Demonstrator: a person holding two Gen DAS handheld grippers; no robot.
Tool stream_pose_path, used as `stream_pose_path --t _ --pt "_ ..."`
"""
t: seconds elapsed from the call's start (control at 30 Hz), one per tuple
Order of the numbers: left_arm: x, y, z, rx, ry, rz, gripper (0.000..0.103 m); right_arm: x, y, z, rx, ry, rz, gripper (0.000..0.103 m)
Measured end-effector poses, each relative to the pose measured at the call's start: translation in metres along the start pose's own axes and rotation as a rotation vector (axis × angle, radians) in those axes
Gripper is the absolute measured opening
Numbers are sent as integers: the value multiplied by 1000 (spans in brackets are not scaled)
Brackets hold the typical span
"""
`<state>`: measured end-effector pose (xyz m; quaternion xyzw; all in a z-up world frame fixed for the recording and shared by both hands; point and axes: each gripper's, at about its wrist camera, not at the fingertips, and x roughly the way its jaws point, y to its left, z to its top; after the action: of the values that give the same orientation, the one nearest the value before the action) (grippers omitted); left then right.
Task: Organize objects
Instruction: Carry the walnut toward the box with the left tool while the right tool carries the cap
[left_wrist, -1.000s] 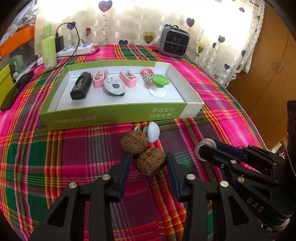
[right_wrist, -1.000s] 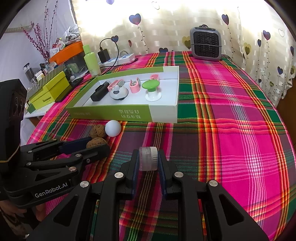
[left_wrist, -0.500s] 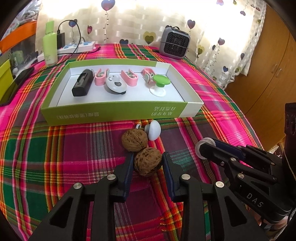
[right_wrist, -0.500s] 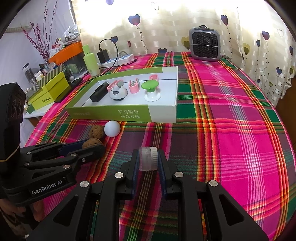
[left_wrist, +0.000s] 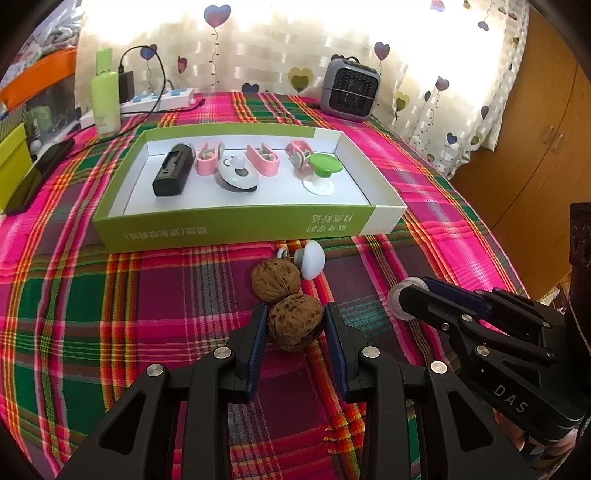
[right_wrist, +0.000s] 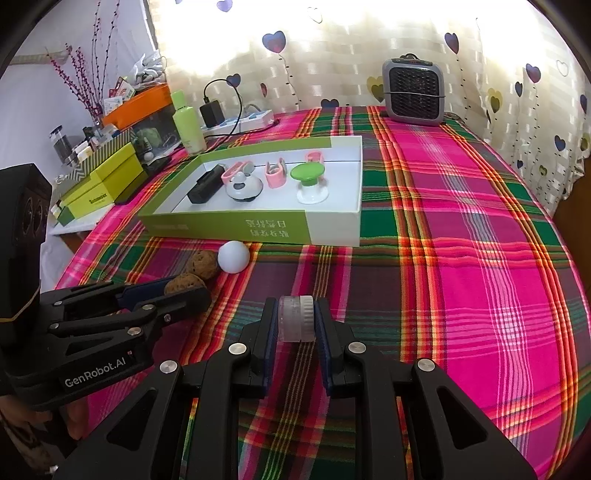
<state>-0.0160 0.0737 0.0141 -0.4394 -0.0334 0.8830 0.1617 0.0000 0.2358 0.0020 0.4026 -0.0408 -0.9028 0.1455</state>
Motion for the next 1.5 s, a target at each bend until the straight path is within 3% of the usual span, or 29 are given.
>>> stream_pose_path --t 0.53,1.5 --pt "-14 13 -7 -12 -18 2 29 -2 12 0 -18 1 15 21" --pt "-25 33 10 -47 -67 23 29 8 26 11 -43 -5 51 20"
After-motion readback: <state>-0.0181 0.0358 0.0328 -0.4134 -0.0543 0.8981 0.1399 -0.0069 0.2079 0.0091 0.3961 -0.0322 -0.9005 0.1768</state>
